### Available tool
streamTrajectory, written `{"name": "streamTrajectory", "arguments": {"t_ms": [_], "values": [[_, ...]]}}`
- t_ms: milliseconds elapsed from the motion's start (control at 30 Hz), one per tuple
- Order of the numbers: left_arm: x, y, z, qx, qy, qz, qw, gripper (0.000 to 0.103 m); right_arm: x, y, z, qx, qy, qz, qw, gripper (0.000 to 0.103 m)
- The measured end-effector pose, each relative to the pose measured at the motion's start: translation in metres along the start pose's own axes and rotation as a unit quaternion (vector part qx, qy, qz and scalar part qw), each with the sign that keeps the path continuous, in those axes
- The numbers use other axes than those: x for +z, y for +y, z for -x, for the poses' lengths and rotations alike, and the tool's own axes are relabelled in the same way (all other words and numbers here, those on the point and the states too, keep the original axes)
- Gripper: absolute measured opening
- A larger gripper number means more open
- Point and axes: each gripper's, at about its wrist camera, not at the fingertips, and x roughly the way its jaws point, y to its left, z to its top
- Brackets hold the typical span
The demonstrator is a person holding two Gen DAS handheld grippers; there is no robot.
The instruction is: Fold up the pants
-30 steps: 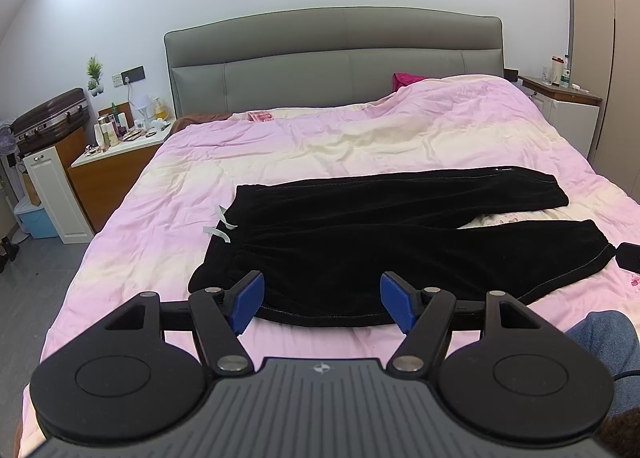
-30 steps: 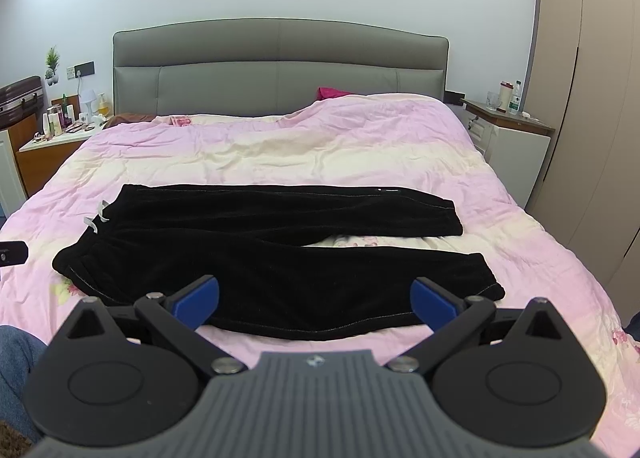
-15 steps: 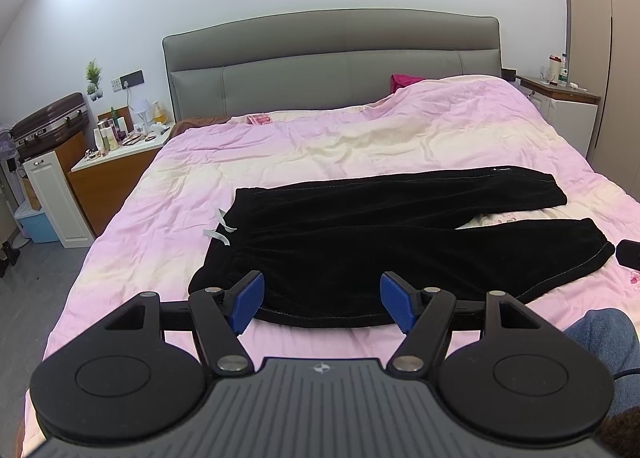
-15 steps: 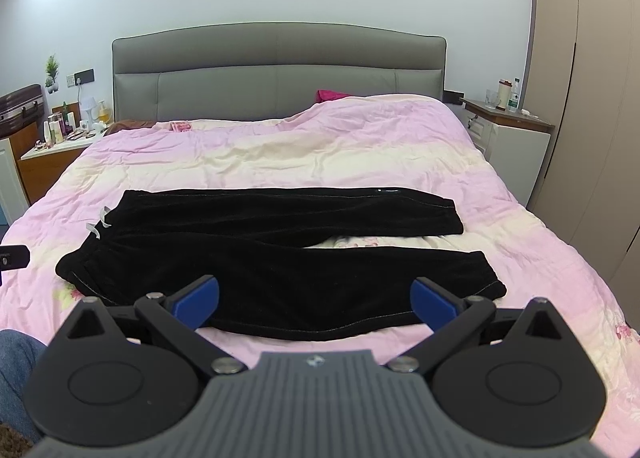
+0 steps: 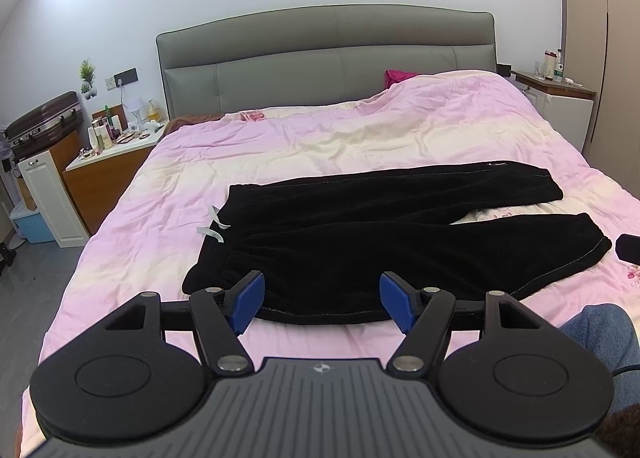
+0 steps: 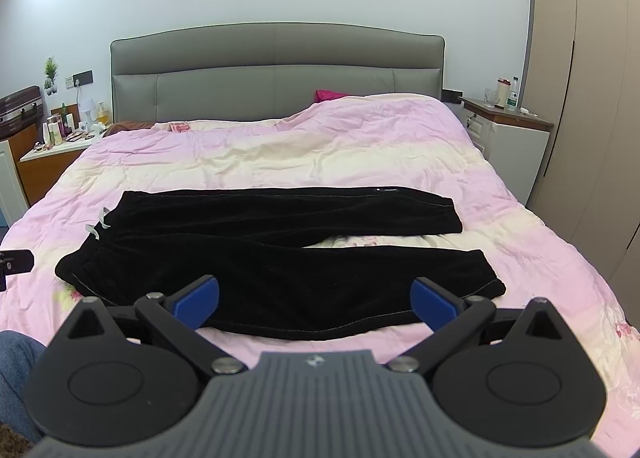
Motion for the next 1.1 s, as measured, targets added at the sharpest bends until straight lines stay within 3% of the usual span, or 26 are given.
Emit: {"name": "streamTrajectory", "arguments": {"t_ms": [467,800,967,1067,1100], "values": [[-0.009,-0.001,-0.017,-0.016,0.016,-0.008,0.9997,0.077,0.003,0.003,-0.012,-0.012,0.015,-0.006,1.0,0.098],[-0.007,0.012,-0.065,-0.053,0.054,-0.074,0.9944,0.06,-0.002,-0.029,-0.063,-0.022,0.054,-0.017,0.998,0.098],[0.005,0.029,-0.094,-0.062,0.062,-0.163,0.9827,0.06,0.013,-0.066,-0.082,0.014,0.007,0.008,1.0,0.098],[0.007,0.037,-0.116,-0.067,0.069,-0.238,0.9664,0.061,0.036,-0.085,-0.104,0.035,0.018,0.056,0.998,0.094],[0.006,0.039,-0.125,-0.068,0.077,-0.263,0.9593,0.061,0.042,-0.092,-0.113,0.042,0.02,0.075,0.996,0.089]]}}
